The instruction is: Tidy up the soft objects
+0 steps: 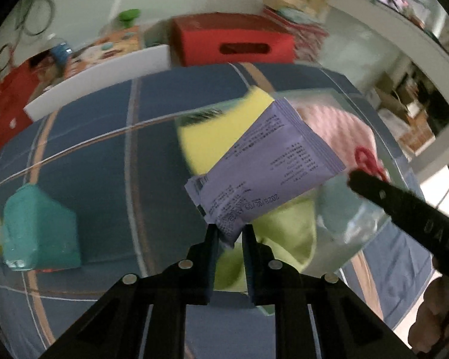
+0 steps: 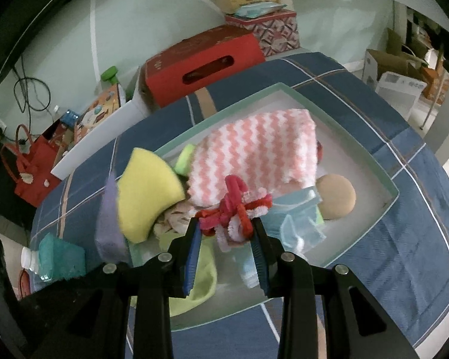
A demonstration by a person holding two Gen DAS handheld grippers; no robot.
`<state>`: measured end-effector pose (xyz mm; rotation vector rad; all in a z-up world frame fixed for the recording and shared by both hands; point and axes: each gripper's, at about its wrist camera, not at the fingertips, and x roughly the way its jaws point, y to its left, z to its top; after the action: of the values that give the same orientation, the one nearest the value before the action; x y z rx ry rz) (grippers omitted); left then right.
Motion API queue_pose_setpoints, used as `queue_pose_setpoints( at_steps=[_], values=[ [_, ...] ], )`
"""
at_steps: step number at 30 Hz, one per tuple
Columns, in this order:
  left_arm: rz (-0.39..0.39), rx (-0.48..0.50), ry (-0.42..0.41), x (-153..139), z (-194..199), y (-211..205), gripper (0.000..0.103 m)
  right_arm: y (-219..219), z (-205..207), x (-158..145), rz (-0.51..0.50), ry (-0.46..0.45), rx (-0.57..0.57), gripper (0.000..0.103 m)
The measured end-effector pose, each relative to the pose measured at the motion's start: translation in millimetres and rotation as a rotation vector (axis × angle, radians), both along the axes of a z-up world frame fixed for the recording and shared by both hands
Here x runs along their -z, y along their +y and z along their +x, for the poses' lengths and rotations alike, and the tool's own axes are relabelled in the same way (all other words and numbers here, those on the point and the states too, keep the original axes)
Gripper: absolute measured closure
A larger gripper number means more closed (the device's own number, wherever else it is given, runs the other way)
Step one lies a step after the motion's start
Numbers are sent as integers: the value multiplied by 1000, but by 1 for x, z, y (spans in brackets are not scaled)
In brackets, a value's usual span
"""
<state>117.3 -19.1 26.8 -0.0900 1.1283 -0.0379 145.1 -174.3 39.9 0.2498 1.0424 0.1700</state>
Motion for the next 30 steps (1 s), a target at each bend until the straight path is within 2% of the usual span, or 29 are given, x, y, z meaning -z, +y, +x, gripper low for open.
queue_pose_setpoints(
  at_steps=[6, 9, 11, 14, 18, 19, 21, 24, 28, 29, 30],
  values=[
    [-12, 19, 43, 15, 12, -8, 85, -2, 0, -1, 0, 1, 10, 69],
    [-52, 20, 41, 10, 8, -6, 84, 1, 0, -2, 0, -6, 3, 68],
    [-46, 29, 25, 4, 5, -6, 82, 2, -1, -3, 4, -10, 1, 68],
    [-61, 26, 11, -5, -2, -5, 71, 3, -1, -3, 23, -7, -6, 66],
    [-62, -12, -10, -15, -10, 5, 61, 1, 0, -4, 35, -4, 3, 43],
    [-61, -26, -16, -17, -12, 8, 59, 1, 0, -4, 40, -6, 5, 43],
    [-58, -64, -28, -20, -15, 18, 46, 0, 0, -5, 41, -8, 12, 42],
    [-32, -123, -33, -23, -20, 32, 41, -1, -1, -5, 27, -7, 26, 30],
    [-12, -187, -22, -20, -28, 47, 28, 4, -4, -8, 1, -17, 22, 28],
    [-14, -200, -21, -19, -30, 51, 23, 6, -5, -8, -9, -19, 17, 26],
    [-17, -214, -20, -18, -33, 55, 18, 9, -7, -9, -25, -21, 11, 18]
  ],
)
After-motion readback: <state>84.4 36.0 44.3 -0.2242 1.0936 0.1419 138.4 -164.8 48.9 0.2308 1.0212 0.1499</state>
